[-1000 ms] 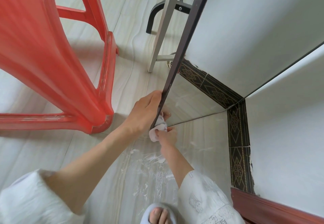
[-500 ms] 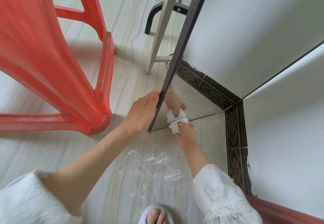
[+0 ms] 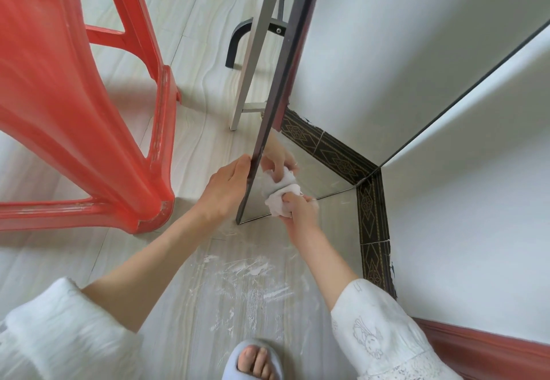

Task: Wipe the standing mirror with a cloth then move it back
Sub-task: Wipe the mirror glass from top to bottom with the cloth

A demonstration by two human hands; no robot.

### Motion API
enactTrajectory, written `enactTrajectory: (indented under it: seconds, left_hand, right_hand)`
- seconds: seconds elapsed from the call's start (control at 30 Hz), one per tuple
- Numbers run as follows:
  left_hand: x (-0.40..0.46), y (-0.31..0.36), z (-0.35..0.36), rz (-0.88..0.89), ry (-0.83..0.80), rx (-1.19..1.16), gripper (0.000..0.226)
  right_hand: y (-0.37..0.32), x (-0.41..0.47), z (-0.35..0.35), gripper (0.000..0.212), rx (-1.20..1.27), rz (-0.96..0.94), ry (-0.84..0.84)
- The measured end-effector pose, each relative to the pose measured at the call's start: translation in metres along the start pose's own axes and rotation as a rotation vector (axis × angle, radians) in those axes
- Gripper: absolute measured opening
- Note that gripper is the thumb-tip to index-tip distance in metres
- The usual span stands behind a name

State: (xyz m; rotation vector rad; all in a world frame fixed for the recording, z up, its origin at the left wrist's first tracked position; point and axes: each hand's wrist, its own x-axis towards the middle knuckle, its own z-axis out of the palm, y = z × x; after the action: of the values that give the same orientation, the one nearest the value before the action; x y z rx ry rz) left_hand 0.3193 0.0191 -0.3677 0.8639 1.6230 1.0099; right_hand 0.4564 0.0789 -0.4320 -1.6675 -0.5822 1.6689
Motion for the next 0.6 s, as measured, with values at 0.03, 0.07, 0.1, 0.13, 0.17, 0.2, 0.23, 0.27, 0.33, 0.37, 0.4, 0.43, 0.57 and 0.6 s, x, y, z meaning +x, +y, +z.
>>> enactTrajectory:
  seconds: [0.03, 0.07, 0.1, 0.13, 0.17, 0.2, 0.23, 0.27, 0.33, 0.37, 0.4, 0.43, 0.57, 0.6]
  left_hand:
    - [0.0, 0.001, -0.001, -0.015, -0.012, 0.008, 0.045]
    - [-0.001, 0.003, -0.003, -0.031, -0.022, 0.022, 0.045]
    - [-0.001, 0.006, -0.005, -0.05, -0.029, 0.036, 0.047]
    - [-0.002, 0.008, -0.007, -0.062, -0.039, 0.052, 0.051]
    - [-0.003, 0.014, -0.009, -0.065, -0.053, 0.064, 0.056]
    - [-0.003, 0.016, -0.011, -0.07, -0.055, 0.071, 0.06]
    - [-0.005, 0.021, -0.012, -0.062, -0.055, 0.065, 0.062]
    - [-0.007, 0.026, -0.014, -0.053, -0.054, 0.055, 0.066]
    - [-0.008, 0.033, -0.017, -0.04, -0.038, 0.041, 0.077]
    - [-0.008, 0.036, -0.019, -0.028, -0.028, 0.032, 0.079]
    - [-0.008, 0.038, -0.02, -0.015, -0.015, 0.017, 0.077]
    - [-0.009, 0.041, -0.021, -0.006, -0.002, 0.004, 0.076]
    - [-0.014, 0.049, -0.019, 0.03, 0.045, -0.026, 0.067]
    - [-0.015, 0.053, -0.019, 0.041, 0.052, -0.04, 0.06]
  right_hand:
    - [-0.002, -0.006, 0.004, 0.029, -0.015, 0.001, -0.01]
    - [-0.007, -0.015, 0.008, 0.031, -0.022, 0.003, -0.021]
    - [-0.011, -0.023, 0.014, 0.033, -0.031, 0.008, -0.031]
    - [-0.016, -0.032, 0.019, 0.033, -0.032, 0.016, -0.051]
    - [-0.024, -0.042, 0.023, 0.034, -0.027, 0.024, -0.069]
    - [-0.027, -0.048, 0.03, 0.033, -0.016, 0.047, -0.09]
    - [-0.034, -0.057, 0.033, 0.029, -0.012, 0.059, -0.102]
    - [-0.042, -0.066, 0.036, 0.024, -0.015, 0.059, -0.112]
    - [-0.056, -0.08, 0.04, 0.027, -0.014, 0.046, -0.148]
    - [-0.064, -0.085, 0.041, 0.037, -0.012, 0.041, -0.161]
    - [-0.072, -0.089, 0.042, 0.043, -0.01, 0.04, -0.161]
    - [-0.081, -0.093, 0.042, 0.043, 0.003, 0.043, -0.168]
    - [-0.112, -0.109, 0.04, 0.014, 0.143, 0.033, -0.269]
    - [-0.119, -0.113, 0.039, 0.017, 0.154, 0.019, -0.287]
